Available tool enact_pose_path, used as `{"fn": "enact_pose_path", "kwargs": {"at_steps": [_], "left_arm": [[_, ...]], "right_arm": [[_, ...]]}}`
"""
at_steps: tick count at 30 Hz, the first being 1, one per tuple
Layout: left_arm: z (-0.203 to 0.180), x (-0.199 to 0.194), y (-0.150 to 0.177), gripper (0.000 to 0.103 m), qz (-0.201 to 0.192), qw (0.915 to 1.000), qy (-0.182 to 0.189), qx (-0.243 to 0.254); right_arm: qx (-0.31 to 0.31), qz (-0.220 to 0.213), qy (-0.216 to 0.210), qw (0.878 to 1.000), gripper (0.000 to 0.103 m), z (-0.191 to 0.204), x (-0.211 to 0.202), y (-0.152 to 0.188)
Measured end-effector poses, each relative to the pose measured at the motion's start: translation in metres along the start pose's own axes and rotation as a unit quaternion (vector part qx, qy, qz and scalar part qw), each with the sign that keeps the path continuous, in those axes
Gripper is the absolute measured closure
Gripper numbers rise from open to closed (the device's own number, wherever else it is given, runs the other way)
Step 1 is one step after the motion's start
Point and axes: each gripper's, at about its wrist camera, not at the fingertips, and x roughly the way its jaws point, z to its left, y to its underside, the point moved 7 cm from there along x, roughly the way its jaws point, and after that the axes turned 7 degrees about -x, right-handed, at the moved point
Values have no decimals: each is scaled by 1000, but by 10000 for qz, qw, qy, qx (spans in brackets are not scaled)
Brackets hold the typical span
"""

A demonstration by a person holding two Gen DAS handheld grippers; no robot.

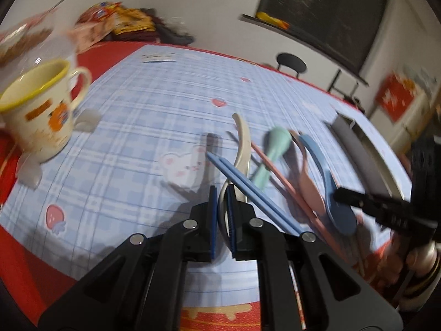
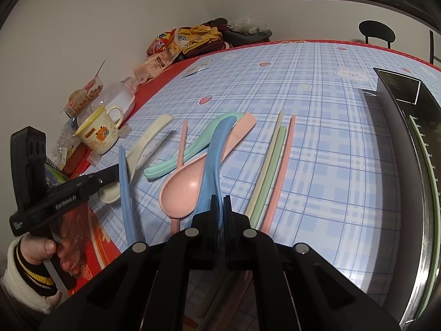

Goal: Organize utensils
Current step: 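Lift both spoons and carry them over the steel drainer basket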

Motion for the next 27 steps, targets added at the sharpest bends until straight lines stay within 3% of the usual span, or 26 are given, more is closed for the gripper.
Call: {"fn": "enact_pose_path", "kwargs": {"at_steps": [5,11,17,27], "left_arm": [[12,-1,-4,92,-69,9994,-55,-322],[11,3,-12,92,76,9995,-56,-286],[2,-5,-30,92,-134,9998,-88,-100],[-3,0,-40,92,-138,9997,-196,1]], "right_arm": [[38,-45,-5,10000,99,-1,-1,0],[103,-90,50,9999,99,-3,-3,-1],[198,-303,97,9993,99,-7,-12,-4],[373,-625,158,9972,99,-17,-37,-7]]}}
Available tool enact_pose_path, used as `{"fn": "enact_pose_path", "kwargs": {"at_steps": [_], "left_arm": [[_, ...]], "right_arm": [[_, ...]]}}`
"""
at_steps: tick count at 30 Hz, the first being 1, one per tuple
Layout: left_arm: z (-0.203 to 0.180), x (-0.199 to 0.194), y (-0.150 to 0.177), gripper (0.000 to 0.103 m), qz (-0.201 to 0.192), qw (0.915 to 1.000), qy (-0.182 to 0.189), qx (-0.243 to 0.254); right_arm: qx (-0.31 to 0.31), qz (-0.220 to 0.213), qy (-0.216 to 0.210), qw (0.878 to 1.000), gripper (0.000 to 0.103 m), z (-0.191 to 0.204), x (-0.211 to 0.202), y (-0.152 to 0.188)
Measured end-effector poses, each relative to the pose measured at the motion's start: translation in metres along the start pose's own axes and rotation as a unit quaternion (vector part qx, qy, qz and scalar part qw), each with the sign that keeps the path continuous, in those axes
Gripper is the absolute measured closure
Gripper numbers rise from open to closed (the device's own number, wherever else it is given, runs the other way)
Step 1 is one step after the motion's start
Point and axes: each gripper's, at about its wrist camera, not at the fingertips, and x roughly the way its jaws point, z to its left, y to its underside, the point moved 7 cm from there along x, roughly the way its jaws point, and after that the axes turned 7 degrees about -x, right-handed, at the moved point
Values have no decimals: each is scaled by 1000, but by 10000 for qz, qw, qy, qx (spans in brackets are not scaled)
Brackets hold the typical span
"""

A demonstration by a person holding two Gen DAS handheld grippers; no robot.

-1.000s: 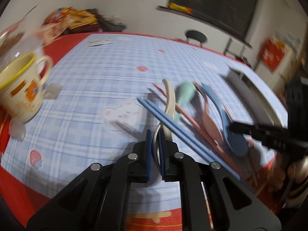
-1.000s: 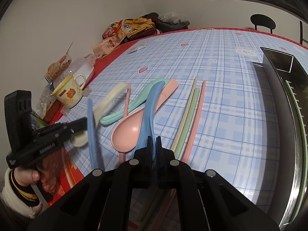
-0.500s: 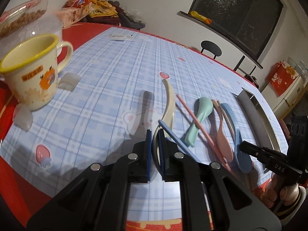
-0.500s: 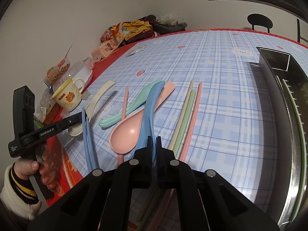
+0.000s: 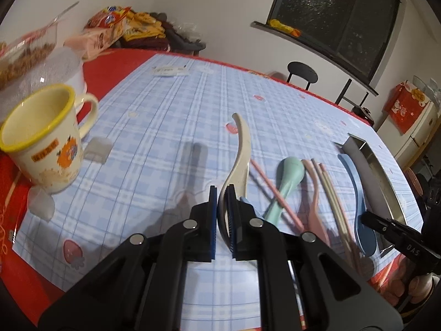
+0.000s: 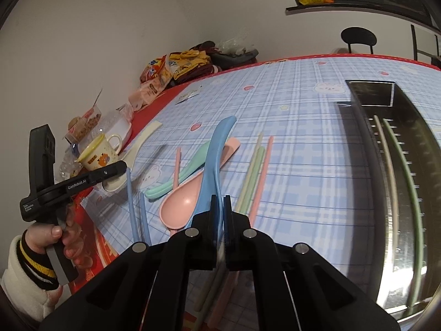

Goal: Organize utensils
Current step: 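Lift both spoons and carry them over the steel drainer basket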

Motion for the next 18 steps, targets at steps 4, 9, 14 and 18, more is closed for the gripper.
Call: {"fn": "enact_pose_path", "kwargs": {"at_steps": [4,9,14,18], "left_arm": [[-6,-1,-12,92,-126,9999,-49,75],[-15,2,-23,92,-180,9997,-56,142],[-42,3,-25,92,-99,9994,315,115],[-85,4,-19,92,53,9960,887,84]], "right_arm": [[48,-180,51,9998,99,-6,-15,-7],[76,-391,170,9991,99,-18,-36,-14],[198,-565,430,9973,99,-48,-60,-21],[261,-577,699,9955,99,-75,-74,-23]]}}
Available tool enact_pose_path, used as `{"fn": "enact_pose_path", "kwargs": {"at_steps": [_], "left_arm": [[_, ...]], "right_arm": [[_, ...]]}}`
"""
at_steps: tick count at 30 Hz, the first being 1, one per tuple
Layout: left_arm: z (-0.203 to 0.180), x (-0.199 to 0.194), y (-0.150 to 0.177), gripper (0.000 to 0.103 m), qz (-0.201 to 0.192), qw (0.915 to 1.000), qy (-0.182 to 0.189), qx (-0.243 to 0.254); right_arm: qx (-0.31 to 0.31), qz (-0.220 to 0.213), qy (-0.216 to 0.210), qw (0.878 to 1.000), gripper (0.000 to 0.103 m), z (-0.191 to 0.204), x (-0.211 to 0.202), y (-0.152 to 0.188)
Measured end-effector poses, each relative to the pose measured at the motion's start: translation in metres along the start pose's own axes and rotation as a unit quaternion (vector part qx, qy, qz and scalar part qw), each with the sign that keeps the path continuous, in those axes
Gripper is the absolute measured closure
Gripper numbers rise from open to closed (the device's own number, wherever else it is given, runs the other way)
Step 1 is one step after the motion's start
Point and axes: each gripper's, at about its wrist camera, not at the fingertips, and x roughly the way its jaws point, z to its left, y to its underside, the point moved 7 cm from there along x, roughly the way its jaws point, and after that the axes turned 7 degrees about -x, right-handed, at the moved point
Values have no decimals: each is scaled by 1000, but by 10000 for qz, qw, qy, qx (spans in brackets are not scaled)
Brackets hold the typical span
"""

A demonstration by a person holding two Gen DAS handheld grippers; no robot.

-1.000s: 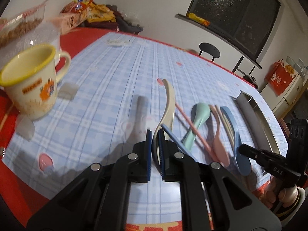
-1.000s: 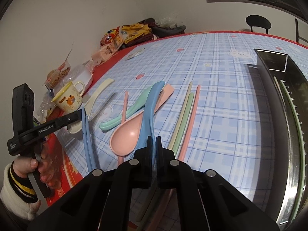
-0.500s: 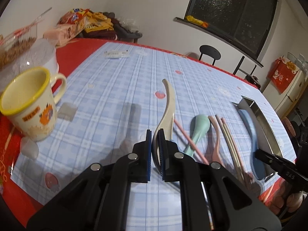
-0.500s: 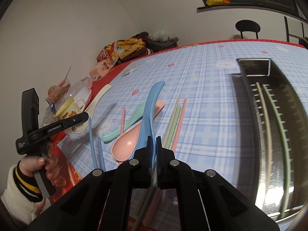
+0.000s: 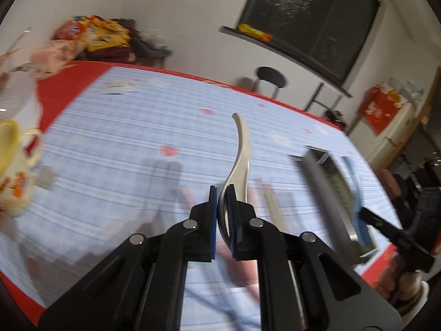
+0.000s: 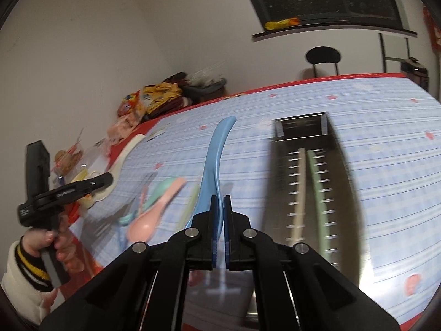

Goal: Organize utensils
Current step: 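Lift both spoons and carry them over the steel drainer basket, then lower both spoons into the steel basket and open both tools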

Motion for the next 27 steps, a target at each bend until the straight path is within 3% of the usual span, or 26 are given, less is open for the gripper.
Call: {"fn": "enact_pose_path", "kwargs": {"at_steps": [6,14,23,27], "left_arm": [[-82,17,16,92,247,9958,882,51],[-164,53,58,92,817,9845,1536,-217],[-187,72,88,92,1036,9804,1451,-844],[-188,76,98,92,1126,9814,1320,-823]], "right_arm": [[6,87,472,9988,99,-46,-16,3],[-84,480,813,9955,99,-85,-27,23],[-123,572,623,9963,99,-84,-25,30],[-110,567,476,9972,99,-76,-20,31]]}}
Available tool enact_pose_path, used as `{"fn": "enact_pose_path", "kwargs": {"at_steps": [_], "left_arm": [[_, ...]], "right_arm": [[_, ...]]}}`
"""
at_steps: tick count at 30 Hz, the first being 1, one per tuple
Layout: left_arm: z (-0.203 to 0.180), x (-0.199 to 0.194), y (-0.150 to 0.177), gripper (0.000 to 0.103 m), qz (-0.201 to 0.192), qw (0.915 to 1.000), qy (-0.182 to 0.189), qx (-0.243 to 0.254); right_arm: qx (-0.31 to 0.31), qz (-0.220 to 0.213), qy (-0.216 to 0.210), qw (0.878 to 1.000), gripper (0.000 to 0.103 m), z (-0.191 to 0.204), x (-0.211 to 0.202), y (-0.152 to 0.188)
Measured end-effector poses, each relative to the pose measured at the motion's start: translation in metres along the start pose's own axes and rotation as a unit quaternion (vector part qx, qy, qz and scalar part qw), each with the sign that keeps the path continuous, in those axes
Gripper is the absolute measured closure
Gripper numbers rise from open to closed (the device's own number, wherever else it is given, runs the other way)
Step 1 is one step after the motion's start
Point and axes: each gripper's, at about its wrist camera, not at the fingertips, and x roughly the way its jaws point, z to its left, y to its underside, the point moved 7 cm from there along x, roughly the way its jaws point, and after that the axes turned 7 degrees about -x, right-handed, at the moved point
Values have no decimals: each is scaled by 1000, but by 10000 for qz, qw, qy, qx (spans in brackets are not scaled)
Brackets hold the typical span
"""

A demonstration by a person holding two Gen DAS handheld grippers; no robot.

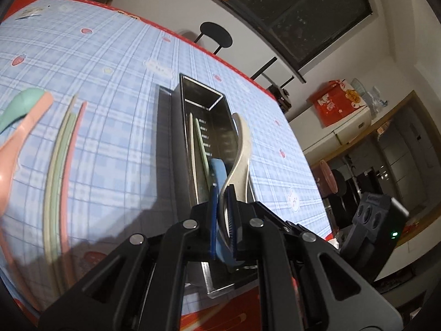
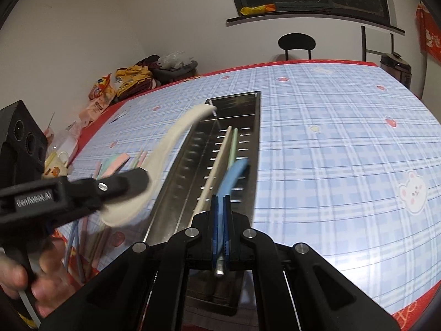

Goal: Organize utensils
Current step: 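Lower both spoons into the steel basket and open both tools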

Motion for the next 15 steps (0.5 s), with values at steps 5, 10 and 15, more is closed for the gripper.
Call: {"fn": "enact_pose_path", "kwargs": {"at_steps": [5,10,15], "left_arm": [[-4,4,3,92,20,9999,-126,60],[-11,14,10,91,121,9993,-236,246],[-9,12,7,74,26,9988,-352,350]], "right_arm": [[137,-271,139,9994,99,-7,-16,-7],[296,-430,345,9980,95,-21,-32,-11],[350,-543,460,9968,60,-25,-42,-12]]}}
